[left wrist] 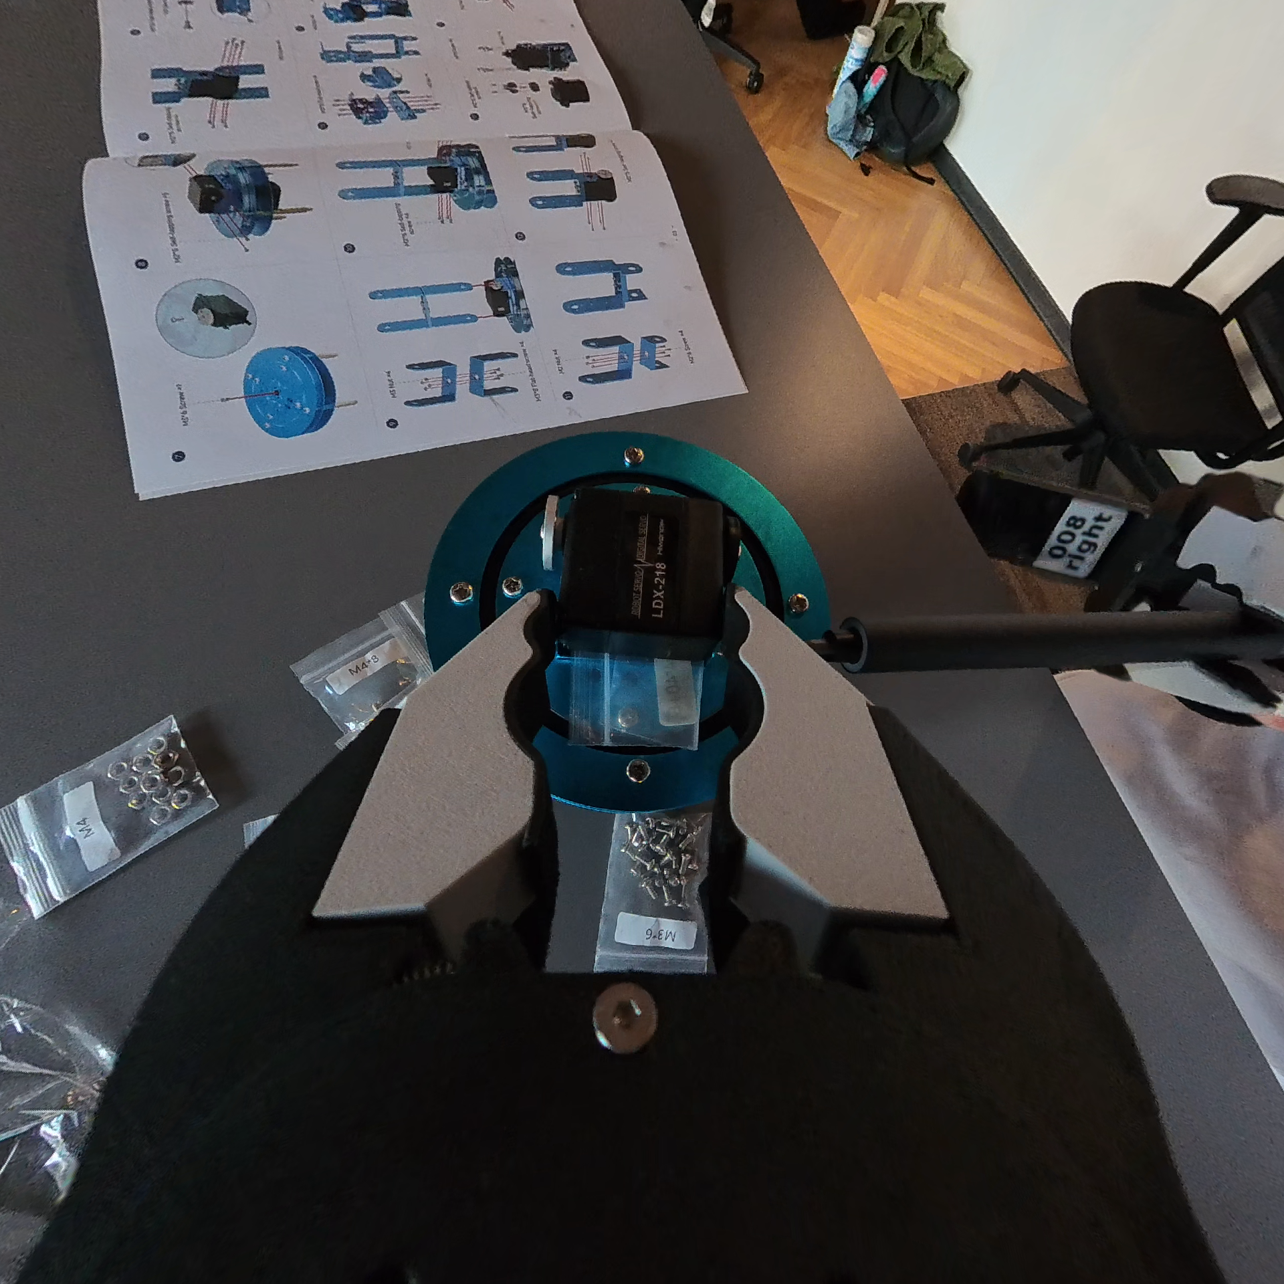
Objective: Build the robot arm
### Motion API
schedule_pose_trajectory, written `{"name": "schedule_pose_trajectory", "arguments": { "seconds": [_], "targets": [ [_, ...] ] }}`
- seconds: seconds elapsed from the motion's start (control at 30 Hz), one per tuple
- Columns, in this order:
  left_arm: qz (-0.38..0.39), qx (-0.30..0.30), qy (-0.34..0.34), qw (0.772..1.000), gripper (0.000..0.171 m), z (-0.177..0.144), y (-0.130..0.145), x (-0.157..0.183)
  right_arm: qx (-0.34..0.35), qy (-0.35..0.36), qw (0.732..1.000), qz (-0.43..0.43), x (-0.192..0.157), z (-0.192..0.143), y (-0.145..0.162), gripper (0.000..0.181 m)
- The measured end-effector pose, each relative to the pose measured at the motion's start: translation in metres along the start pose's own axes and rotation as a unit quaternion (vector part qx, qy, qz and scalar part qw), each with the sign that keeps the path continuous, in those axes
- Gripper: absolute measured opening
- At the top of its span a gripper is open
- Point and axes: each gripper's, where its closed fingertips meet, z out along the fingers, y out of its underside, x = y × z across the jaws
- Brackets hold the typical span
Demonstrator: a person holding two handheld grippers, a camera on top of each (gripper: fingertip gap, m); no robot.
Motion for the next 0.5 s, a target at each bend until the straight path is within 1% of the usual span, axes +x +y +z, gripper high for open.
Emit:
{"name": "schedule_pose_trajectory", "arguments": {
  "seconds": [0.23,0.4,0.5],
  "targets": [
    [-0.006,0.004,-0.003,1.000,0.046,0.0008,-0.0007,-0.0003,0.014,-0.057,0.997,0.054,-0.0027,0.0015,0.0010,0.016],
    [-0.010,0.013,0.001,1.000,0.047,0.0010,-0.0010,-0.0005,0.028,-0.098,0.992,0.079,-0.0073,-0.0030,-0.0040,0.016],
    [-0.012,0.018,0.003,1.000,0.047,0.0011,-0.0014,-0.0005,0.033,-0.103,0.990,0.090,-0.0055,-0.0048,-0.0055,0.016]
  ]
}}
